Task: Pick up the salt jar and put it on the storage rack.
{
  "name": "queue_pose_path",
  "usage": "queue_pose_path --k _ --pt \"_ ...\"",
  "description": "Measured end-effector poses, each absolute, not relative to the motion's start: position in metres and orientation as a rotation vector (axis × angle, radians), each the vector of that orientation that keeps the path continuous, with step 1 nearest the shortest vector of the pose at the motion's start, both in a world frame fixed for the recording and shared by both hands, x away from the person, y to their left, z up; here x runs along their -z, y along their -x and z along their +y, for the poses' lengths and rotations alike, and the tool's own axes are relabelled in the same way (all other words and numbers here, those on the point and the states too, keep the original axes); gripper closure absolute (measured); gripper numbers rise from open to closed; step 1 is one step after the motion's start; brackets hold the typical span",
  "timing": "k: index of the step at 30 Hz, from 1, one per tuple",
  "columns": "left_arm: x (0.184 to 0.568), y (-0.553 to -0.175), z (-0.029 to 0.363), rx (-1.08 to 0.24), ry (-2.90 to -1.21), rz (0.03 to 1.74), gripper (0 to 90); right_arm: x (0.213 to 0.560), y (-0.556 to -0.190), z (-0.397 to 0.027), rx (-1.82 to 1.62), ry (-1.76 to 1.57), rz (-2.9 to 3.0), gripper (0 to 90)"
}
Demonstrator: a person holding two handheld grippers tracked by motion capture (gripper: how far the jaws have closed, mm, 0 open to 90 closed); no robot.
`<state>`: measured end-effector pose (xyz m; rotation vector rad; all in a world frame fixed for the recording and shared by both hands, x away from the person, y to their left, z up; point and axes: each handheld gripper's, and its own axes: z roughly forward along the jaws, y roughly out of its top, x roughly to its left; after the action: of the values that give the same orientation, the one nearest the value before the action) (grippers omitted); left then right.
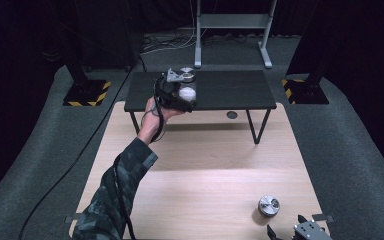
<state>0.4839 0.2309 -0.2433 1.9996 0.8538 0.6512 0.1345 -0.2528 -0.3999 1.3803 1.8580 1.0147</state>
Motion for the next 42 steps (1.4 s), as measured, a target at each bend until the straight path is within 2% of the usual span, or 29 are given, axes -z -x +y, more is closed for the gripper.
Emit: queue_pose_path --k 5,8,13,19,31,37,42 --pt "0.264 -0.457 0.252 -0.665 -2.014 0.841 0.0 0.4 -0.134 -0.252 -1.014 -1.379 1.856 0.0" --pt "0.28 -0.432 0.261 -0.735 -2.004 0.837 0.0 0.4 -0.135 -0.252 -1.015 -1.381 1.855 0.0" --pt "0.303 -0.4 0.282 -0.741 -2.002 0.832 0.0 0.401 -0.136 -0.251 -1.018 -1.382 1.863 0.0" --pt "0.338 -0.367 0.298 -0.768 -2.02 0.895 0.0 0.402 -0.138 -0.249 -1.016 -1.38 1.872 0.0" --pt "0.415 -0.347 0.324 -0.647 -2.119 1.083 0.0 0.404 -0.139 -0.25 -1.017 -1.388 1.875 0.0" --pt "0.433 -0.341 0.331 -0.609 -2.118 1.133 0.0 0.405 -0.141 -0.25 -1.018 -1.397 1.874 0.0" --pt "0.438 -0.338 0.331 -0.629 -2.091 1.135 0.0 0.407 -0.142 -0.251 -1.022 -1.405 1.878 0.0"
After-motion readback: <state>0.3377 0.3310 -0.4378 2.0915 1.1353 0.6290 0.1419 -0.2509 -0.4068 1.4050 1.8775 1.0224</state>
